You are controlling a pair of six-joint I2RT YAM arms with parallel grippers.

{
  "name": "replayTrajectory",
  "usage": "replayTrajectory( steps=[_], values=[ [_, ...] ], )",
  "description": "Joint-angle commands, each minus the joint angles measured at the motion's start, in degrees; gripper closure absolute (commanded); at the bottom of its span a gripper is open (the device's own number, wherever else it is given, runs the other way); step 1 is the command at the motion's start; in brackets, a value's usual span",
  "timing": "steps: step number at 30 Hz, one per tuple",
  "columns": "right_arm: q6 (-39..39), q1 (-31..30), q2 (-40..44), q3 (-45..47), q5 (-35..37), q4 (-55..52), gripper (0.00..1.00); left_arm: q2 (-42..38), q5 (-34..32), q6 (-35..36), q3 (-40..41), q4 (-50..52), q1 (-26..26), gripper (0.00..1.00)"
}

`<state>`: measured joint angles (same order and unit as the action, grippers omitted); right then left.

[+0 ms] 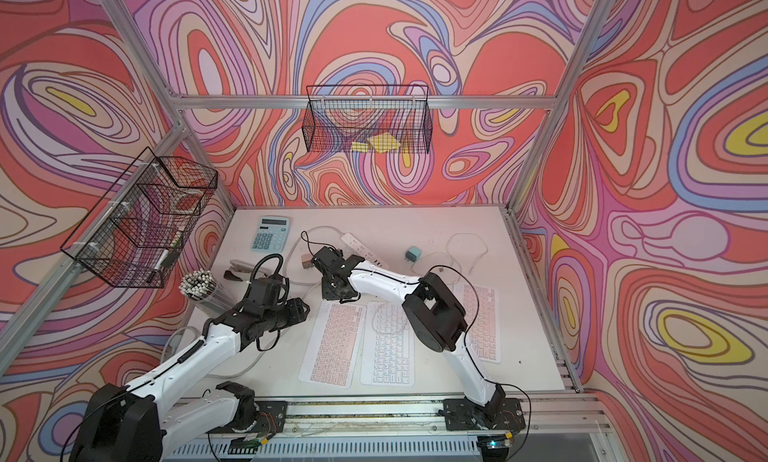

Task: Unplug the wireless keyboard
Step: Remove the power cord from the keyboard.

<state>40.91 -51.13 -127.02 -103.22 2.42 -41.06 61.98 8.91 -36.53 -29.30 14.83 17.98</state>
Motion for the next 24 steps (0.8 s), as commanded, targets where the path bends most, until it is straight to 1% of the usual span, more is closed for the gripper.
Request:
replayTrajectory(
  steps=[1, 11, 19, 24],
  values=[
    [1.9, -0.9, -3.2, -3.0, 1.4, -2.9, 0.66, -0.8, -0.6, -2.3, 2.8, -2.8, 0.5, 0.48],
    [4.8, -1.9, -7.9, -6.2, 1.6, -2.6, 0.66, 0.9, 1.5, -3.0, 5.8, -7.7, 0.5, 0.48],
    [5.9, -2.1, -10.6, -9.0, 2.3, -3.7, 0.67, 0.3, 1.9, -3.8, 8.3, -9.9, 0.5, 0.48],
    [5.8, -2.5, -14.0, -13.3, 3.1, -8.3, 0.71, 0.4, 2.5, -4.3, 9.3, -11.2, 0.4, 0.48]
  ],
)
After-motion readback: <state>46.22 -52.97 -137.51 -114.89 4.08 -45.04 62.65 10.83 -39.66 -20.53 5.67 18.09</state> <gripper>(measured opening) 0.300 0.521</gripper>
